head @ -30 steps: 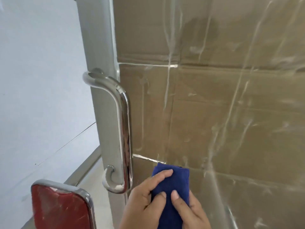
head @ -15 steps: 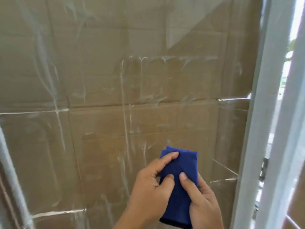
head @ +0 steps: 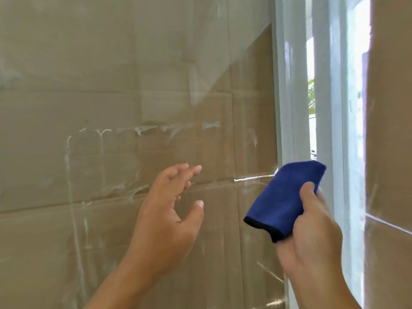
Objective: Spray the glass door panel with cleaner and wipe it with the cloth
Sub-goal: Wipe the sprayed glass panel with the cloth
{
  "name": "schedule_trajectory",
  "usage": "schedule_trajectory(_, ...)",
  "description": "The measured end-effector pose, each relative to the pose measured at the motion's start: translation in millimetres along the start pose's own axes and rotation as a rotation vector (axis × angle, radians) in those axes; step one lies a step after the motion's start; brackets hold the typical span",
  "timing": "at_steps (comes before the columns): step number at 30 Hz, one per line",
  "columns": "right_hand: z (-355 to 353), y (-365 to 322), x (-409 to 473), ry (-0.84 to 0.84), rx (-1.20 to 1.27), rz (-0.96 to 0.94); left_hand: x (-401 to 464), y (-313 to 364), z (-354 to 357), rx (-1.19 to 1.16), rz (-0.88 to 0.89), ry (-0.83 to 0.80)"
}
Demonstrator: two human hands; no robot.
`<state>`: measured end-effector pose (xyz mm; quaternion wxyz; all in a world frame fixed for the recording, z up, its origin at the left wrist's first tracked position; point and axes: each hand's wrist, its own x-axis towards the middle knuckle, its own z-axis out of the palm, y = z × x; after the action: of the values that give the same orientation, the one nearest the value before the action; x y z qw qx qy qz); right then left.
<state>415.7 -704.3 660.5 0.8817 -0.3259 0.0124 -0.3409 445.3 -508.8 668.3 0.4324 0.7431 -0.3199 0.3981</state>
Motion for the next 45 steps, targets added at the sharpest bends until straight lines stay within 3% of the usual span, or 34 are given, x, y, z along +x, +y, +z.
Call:
schedule_trajectory(8,88,-50,84,-0.045,-0.264,-0.58,103,16,-32,0.248,0.302,0.118)
schedule_trajectory(15,197,-106,136,0.029,-0.696,-1.154,177,25,-78,0.558,0.411,0.172)
schedule_trajectory(17,228,-123,148,0.032,-0.821,-1.235,188,27,-87,0.624,0.421,0.195)
schedule_trajectory(23,297,-153,169,-0.035,-1.038,-1.204,209,22,-97,0.728,0.422,0.22)
schedule_trajectory(28,319,-142,172,-0.112,-1.179,-1.323,219,19,-94,0.828,0.427,0.249)
schedule_trajectory(33,297,-109,153,-0.307,-1.404,-1.474,228,21,-91,0.863,0.414,0.295)
schedule_trajectory(36,259,-101,158,-0.295,-1.502,-1.557,227,18,-90,0.905,0.432,0.31)
schedule_trajectory(38,242,-110,176,-0.225,-1.549,-1.523,226,16,-91,0.94,0.442,0.303)
schedule_trajectory(41,249,-133,201,-0.152,-1.576,-1.328,224,14,-92,0.97,0.458,0.295)
schedule_trajectory(45,300,-143,187,-0.271,-1.473,-1.221,224,15,-93,0.984,0.469,0.299)
